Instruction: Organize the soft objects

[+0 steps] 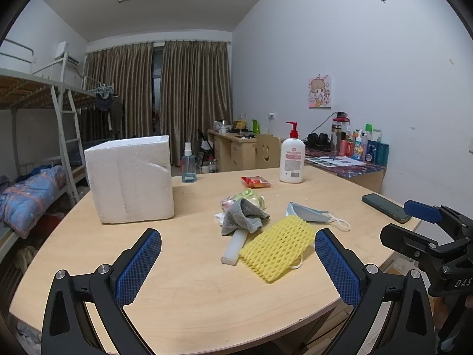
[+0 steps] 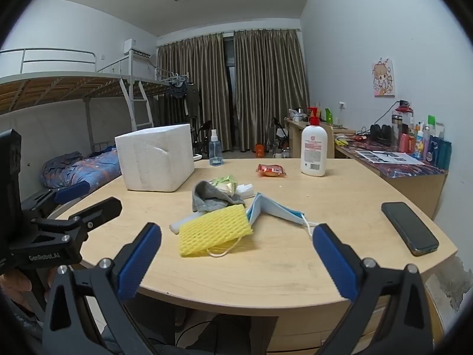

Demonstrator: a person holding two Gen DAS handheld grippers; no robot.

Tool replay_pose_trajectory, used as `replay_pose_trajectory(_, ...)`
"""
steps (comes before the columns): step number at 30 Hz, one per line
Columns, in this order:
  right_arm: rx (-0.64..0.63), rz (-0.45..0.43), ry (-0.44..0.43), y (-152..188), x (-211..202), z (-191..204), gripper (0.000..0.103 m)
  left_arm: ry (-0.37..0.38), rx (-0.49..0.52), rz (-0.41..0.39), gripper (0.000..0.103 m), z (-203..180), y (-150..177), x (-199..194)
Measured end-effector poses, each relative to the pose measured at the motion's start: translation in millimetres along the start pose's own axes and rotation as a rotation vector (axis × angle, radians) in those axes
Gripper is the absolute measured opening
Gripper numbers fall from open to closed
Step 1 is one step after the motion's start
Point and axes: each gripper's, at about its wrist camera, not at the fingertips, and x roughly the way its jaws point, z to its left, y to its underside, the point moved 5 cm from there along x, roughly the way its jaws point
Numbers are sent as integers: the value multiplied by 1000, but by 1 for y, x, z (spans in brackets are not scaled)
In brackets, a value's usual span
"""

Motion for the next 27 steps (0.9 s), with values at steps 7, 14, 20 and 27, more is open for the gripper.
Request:
replay_pose_trajectory(7,-1,0,1,-3,0,0,103,1,3,1,103,0,-1,0)
replay_pose_trajectory(14,0,0,1,-3,0,0,103,3,4,2,103,0,0,0)
replay_pose_trajectory(20,0,1,1,-3,1,0,103,-4,5,9,103,1,0,1)
replay_pose_trajectory(27,0,1,-1,-4,1,-1,103,2,8,14,103,0,1,3)
